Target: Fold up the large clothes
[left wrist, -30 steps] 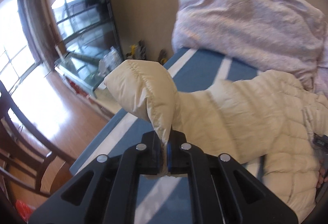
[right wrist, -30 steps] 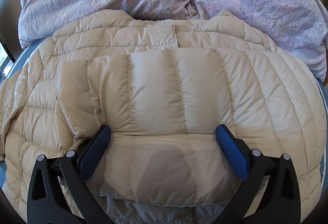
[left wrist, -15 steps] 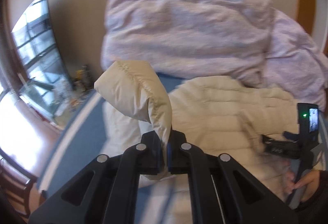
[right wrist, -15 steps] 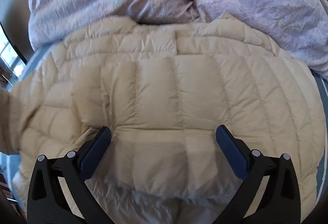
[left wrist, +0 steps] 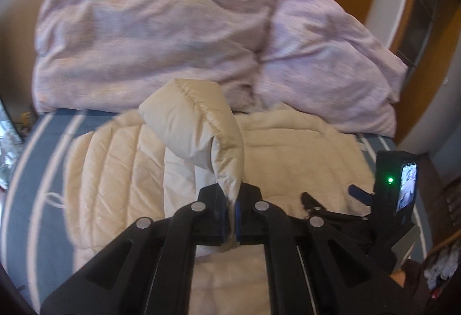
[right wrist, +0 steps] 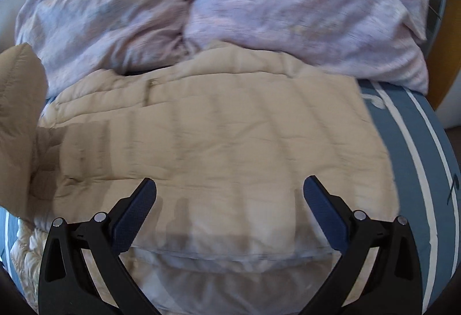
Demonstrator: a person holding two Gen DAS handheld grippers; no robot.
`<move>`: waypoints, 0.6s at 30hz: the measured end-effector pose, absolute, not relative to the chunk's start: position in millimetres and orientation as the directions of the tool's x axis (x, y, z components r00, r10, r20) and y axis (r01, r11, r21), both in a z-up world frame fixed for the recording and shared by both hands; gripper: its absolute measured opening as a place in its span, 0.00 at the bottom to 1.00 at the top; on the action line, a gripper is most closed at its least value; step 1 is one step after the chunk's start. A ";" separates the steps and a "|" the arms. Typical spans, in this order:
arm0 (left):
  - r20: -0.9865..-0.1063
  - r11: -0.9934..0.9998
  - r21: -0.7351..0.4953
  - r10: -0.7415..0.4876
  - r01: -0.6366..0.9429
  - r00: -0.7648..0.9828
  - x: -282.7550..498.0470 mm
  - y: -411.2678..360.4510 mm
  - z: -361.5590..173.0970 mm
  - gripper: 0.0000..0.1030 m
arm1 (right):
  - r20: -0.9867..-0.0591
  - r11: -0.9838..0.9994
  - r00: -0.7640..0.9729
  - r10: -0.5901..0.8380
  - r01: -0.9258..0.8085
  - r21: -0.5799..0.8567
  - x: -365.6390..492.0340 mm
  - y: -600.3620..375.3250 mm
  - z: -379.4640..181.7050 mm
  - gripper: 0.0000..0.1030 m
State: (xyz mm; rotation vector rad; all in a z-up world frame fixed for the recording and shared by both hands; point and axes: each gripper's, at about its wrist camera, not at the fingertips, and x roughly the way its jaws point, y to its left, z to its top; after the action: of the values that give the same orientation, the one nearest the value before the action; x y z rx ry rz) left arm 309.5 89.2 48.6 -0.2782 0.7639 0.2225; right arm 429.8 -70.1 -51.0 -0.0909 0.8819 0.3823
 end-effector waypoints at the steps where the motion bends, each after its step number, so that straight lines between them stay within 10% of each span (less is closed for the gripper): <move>1: -0.712 0.942 -0.179 0.075 -0.283 0.698 317.2 81.1 45.5 0.05 | -0.765 0.933 0.579 0.282 -0.351 0.079 431.3 -76.9 -50.4 0.99; 8: -0.750 0.951 -0.232 -0.041 -0.205 0.660 348.1 39.0 20.9 0.09 | -0.745 0.956 0.624 0.236 -0.287 0.062 438.6 -109.8 -46.4 0.99; 13: -0.733 0.950 -0.233 -0.032 -0.207 0.679 338.0 44.7 24.6 0.63 | -0.728 0.955 0.639 0.249 -0.289 0.073 436.4 -120.8 -40.9 0.97; 18: -0.721 0.950 -0.152 0.083 -0.274 0.688 317.9 75.3 38.2 0.64 | -0.703 0.917 0.604 0.375 -0.353 0.186 428.6 -118.1 -25.2 0.64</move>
State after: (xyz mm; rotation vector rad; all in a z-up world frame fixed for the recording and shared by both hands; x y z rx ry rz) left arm 317.9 75.3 38.2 -0.2574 0.7887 0.2024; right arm 428.6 -118.1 -25.2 0.0288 0.8205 0.4216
